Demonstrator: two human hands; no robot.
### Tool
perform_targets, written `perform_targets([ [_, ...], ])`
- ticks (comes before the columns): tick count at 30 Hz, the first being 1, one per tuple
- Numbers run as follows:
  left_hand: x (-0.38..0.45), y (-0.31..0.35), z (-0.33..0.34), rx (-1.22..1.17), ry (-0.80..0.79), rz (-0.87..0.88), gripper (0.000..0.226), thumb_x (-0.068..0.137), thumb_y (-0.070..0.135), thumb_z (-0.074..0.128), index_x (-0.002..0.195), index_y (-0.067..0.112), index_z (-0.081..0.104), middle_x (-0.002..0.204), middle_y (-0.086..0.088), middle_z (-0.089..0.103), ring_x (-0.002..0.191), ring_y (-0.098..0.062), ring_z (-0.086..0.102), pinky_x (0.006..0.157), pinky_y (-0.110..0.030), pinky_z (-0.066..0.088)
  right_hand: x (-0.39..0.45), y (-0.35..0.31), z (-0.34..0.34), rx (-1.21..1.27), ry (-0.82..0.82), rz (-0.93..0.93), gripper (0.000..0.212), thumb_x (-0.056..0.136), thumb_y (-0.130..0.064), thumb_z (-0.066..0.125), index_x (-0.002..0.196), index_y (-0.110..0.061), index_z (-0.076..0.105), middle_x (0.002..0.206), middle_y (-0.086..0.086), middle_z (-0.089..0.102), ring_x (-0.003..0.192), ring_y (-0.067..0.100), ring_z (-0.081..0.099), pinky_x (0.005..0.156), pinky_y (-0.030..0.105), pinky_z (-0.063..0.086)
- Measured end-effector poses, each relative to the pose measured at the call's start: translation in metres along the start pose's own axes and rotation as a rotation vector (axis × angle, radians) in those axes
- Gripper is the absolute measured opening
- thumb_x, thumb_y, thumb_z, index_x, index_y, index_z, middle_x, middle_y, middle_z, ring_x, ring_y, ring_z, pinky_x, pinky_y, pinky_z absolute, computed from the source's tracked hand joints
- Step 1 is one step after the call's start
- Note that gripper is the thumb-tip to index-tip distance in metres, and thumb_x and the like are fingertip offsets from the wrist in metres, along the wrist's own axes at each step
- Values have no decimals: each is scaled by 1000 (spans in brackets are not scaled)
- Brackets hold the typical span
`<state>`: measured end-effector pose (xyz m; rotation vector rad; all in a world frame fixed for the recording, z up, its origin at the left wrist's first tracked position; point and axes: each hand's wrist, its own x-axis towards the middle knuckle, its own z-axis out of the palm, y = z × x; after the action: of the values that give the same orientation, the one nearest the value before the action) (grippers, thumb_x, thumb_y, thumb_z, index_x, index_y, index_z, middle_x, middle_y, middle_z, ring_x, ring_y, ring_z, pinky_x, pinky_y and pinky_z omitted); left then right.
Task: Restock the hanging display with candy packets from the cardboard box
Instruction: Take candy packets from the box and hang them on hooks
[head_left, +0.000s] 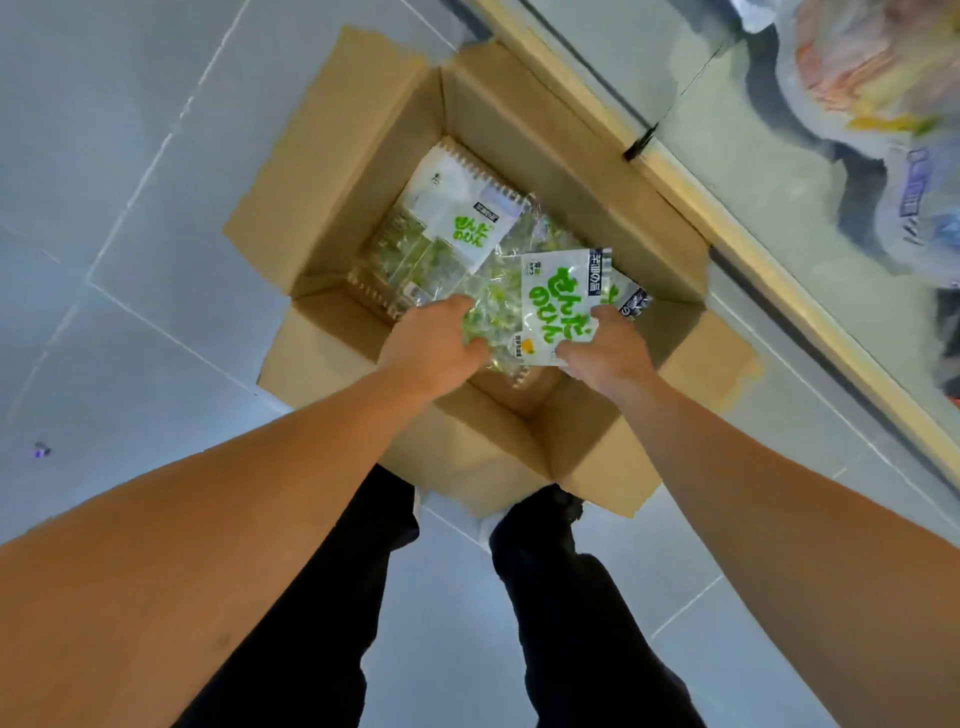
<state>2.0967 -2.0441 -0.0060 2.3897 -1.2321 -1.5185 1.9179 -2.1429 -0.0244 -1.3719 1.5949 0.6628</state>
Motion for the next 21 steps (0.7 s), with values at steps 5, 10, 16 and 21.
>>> perform_targets([
  [5, 44, -24, 28, 7, -16, -27, 55, 92, 30, 56, 144, 17, 43, 61, 3, 51, 63, -21, 56, 69, -36, 54, 76, 15, 20, 61, 60, 81, 93, 78, -29, 73, 152, -8, 21, 152, 11, 39, 138, 31, 38, 110, 41, 38],
  [10, 54, -29, 21, -14, 31, -62, 54, 91, 29, 58, 142, 19, 45, 81, -3, 68, 62, -17, 61, 65, -29, 55, 89, 11, 18, 224, 125, 41, 25, 89, -12, 56, 112, -7, 65, 97, 7, 67, 88, 29, 60, 68, 31, 41],
  [16, 17, 3, -1, -84, 44, -5, 80, 81, 32, 73, 149, 18, 34, 133, -11, 59, 116, -28, 58, 93, -41, 52, -10, -4, -7, -67, 95, -433, 25, 100, -13, 50, 76, -10, 46, 64, -1, 44, 56, 9, 41, 55, 34, 23],
  [21, -24, 43, -32, -71, -109, 108, 81, 70, 27, 82, 142, 28, 46, 150, 1, 43, 137, -18, 39, 111, -33, 34, -85, -6, -55, -281, 47, -750, 21, 97, -3, 52, 81, -15, 45, 65, -4, 40, 57, 17, 34, 56, 31, 26],
])
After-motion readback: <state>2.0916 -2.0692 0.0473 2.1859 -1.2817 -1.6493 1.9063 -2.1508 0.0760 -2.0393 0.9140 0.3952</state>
